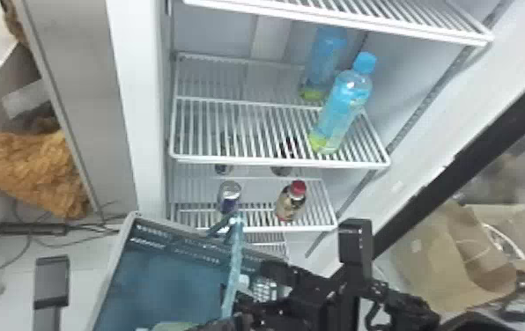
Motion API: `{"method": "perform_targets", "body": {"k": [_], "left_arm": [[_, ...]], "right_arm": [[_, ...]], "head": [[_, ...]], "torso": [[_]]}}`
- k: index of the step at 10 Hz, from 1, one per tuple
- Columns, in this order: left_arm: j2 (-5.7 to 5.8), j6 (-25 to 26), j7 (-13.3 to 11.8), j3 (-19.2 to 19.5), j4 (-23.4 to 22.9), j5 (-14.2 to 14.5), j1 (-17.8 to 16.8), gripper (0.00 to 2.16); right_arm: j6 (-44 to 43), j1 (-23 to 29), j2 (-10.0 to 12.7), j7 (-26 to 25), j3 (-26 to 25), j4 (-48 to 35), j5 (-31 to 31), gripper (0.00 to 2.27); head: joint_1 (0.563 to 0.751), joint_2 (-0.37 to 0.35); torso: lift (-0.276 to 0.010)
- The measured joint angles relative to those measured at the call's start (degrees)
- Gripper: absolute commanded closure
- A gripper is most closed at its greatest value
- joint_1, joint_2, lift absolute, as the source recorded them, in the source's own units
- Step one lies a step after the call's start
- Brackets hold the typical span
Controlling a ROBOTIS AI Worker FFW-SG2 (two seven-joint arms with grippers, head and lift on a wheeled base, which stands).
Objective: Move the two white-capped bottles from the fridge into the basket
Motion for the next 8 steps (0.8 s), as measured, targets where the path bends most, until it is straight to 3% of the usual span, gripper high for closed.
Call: {"method": "perform_targets", "body": {"k": [6, 8], "left_arm": [[0.06, 0.0, 0.0, -0.1, 0.0, 0.0, -0.1, 1.19], [0.09, 0.0, 0.0, -0.2, 0.0, 0.1, -0.2, 1.19]], "right_arm": [[-1.9, 4.5, 2.2, -3.6, -3.0, -8.2, 8.6, 0.11], [-7.2, 7.2, 2.7, -6.1, -3.5, -11.4, 10.7, 0.11]], "head": [[0.695, -0.35], [0.695, -0.35]], "torso": [[0.0], [0.0]]}}
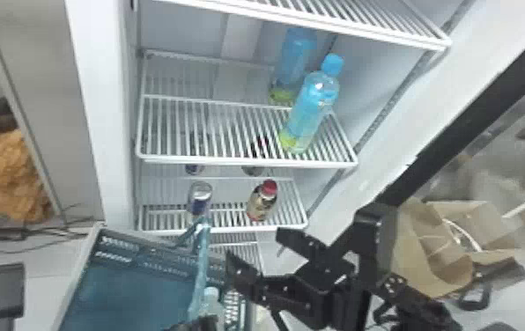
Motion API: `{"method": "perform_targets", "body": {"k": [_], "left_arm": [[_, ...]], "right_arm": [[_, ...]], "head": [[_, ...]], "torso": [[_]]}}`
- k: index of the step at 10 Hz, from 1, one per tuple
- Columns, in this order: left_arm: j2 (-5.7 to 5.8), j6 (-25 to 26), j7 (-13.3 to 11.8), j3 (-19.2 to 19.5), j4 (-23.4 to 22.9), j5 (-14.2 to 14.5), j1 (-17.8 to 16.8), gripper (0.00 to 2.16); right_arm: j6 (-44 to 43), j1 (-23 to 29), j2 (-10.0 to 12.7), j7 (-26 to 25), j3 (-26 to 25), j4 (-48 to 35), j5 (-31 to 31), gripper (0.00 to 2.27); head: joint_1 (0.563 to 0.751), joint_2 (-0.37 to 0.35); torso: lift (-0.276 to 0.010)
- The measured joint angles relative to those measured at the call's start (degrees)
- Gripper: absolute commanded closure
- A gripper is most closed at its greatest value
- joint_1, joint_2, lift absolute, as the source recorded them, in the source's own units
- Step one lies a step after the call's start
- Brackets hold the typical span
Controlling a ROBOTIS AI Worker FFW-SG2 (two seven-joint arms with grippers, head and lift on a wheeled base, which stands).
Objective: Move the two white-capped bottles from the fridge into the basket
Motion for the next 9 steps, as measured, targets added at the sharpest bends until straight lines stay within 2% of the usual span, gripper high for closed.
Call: {"method": "perform_targets", "body": {"k": [5, 9], "left_arm": [[0.01, 0.0, 0.0, 0.0, 0.0, 0.0, 0.0, 1.19], [0.07, 0.0, 0.0, 0.0, 0.0, -0.1, 0.2, 1.19]], "right_arm": [[-22.4, 4.2, 0.7, -5.0, 0.7, -0.8, 0.3, 0.11], [-40.2, 4.4, 2.1, -9.2, 1.0, 6.5, 1.1, 0.11]], "head": [[0.695, -0.35], [0.695, -0.35]], "torso": [[0.0], [0.0]]}}
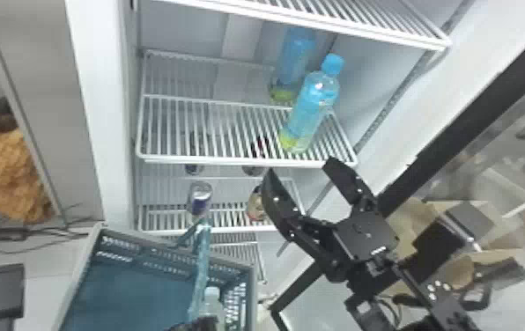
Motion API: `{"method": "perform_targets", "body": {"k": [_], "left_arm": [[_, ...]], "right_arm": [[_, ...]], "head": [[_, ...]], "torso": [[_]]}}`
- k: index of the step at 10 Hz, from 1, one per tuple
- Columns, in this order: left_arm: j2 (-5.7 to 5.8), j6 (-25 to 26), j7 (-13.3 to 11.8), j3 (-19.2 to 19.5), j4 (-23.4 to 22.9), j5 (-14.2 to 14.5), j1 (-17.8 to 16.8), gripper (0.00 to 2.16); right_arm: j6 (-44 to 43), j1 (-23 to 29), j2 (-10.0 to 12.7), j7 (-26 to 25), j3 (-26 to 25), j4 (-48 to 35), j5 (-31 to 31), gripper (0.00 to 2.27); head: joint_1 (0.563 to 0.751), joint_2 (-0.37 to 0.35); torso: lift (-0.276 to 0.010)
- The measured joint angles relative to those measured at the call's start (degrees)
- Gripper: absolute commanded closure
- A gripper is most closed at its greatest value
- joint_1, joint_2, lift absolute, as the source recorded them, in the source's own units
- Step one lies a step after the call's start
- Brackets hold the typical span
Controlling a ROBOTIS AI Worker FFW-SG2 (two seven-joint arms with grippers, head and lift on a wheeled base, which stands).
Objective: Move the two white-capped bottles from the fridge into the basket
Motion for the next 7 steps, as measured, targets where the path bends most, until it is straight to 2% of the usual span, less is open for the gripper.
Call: {"method": "perform_targets", "body": {"k": [3, 7], "left_arm": [[-0.03, 0.0, 0.0, 0.0, 0.0, -0.1, 0.4, 1.19], [0.02, 0.0, 0.0, -0.2, 0.0, -0.2, 0.3, 1.19]], "right_arm": [[-6.9, 2.4, 2.0, -4.5, -1.1, 1.8, 3.3, 0.11], [-11.0, 3.1, 2.9, -5.1, -2.0, 4.7, 2.2, 0.11]], "head": [[0.695, -0.35], [0.695, -0.35]], "torso": [[0.0], [0.0]]}}
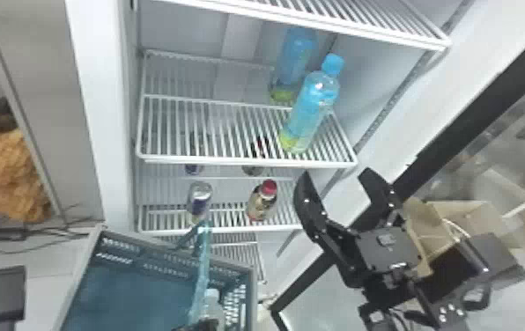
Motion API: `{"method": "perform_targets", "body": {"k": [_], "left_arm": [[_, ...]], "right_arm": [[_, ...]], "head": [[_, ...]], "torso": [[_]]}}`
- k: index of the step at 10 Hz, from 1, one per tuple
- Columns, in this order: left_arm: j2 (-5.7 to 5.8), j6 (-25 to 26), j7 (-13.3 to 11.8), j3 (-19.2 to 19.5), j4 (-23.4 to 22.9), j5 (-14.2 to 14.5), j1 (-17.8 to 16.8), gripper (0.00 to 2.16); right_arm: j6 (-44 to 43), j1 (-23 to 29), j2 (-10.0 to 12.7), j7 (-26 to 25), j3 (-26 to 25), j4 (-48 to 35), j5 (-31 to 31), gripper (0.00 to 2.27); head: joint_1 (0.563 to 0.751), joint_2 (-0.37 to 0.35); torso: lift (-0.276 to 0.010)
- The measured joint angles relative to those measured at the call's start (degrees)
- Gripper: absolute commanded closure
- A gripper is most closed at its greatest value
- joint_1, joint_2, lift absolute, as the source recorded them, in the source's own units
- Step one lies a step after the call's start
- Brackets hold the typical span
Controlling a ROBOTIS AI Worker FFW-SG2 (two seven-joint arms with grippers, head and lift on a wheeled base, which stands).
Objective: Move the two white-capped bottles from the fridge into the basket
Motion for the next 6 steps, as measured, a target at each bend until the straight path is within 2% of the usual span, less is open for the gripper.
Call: {"method": "perform_targets", "body": {"k": [6], "left_arm": [[-0.09, 0.0, 0.0, 0.0, 0.0, 0.1, 0.3, 1.19]], "right_arm": [[-0.6, 0.0, -0.1, 0.0, 0.1, 0.5, -1.0, 0.12]], "head": [[0.695, -0.35]], "torso": [[0.0]]}}
